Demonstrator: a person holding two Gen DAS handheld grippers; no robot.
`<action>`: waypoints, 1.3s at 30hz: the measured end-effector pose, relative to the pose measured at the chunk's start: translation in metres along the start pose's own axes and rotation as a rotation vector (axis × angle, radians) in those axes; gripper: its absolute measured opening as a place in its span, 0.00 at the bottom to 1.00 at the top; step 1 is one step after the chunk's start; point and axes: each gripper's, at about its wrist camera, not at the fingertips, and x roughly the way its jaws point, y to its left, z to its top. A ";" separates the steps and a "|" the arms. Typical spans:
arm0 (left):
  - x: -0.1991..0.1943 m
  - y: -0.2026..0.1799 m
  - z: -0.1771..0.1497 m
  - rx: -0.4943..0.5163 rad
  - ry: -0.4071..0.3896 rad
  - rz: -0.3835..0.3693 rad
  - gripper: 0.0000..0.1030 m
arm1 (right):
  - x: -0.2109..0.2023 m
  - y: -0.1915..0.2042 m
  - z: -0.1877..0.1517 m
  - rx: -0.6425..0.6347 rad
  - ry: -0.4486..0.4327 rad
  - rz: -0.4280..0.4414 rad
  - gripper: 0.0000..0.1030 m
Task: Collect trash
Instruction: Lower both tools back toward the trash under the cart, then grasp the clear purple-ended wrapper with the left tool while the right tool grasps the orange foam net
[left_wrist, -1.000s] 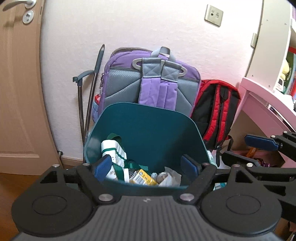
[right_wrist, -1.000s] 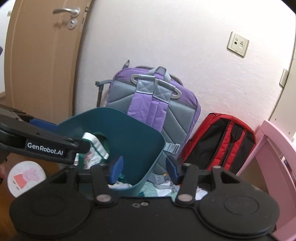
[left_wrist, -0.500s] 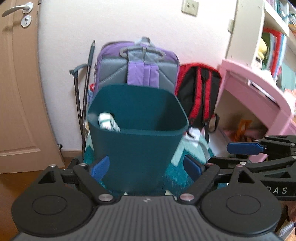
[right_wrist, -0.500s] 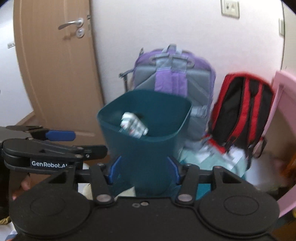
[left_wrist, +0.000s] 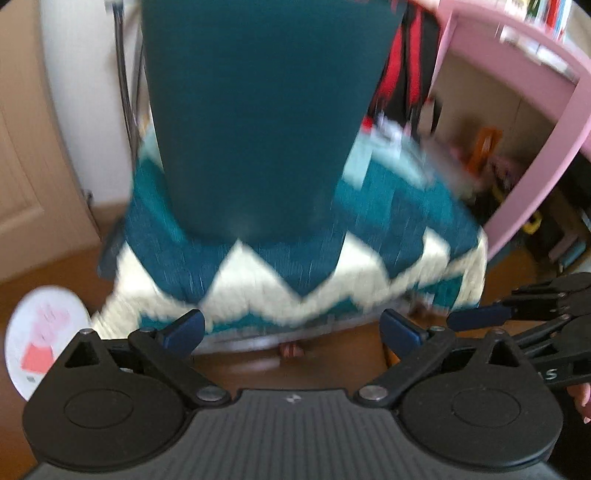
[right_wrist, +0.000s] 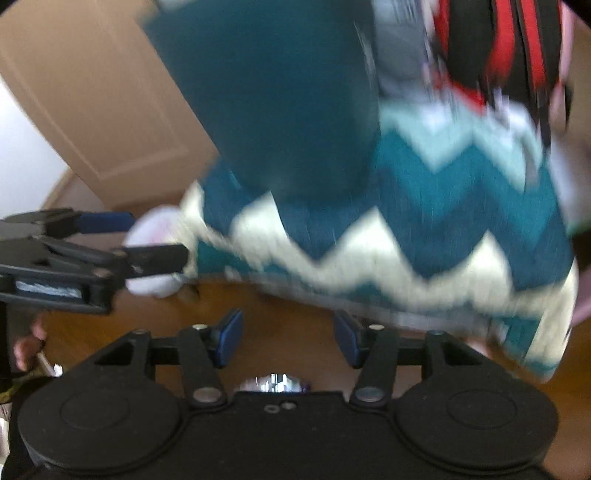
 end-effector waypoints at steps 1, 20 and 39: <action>0.016 0.003 -0.007 0.007 0.034 -0.001 0.99 | 0.020 -0.007 -0.008 0.032 0.040 -0.004 0.52; 0.256 0.045 -0.127 0.279 0.495 0.030 0.98 | 0.289 -0.092 -0.165 0.334 0.575 -0.142 0.52; 0.358 0.028 -0.254 0.507 0.786 -0.048 0.98 | 0.382 -0.017 -0.266 -0.675 0.689 -0.123 0.52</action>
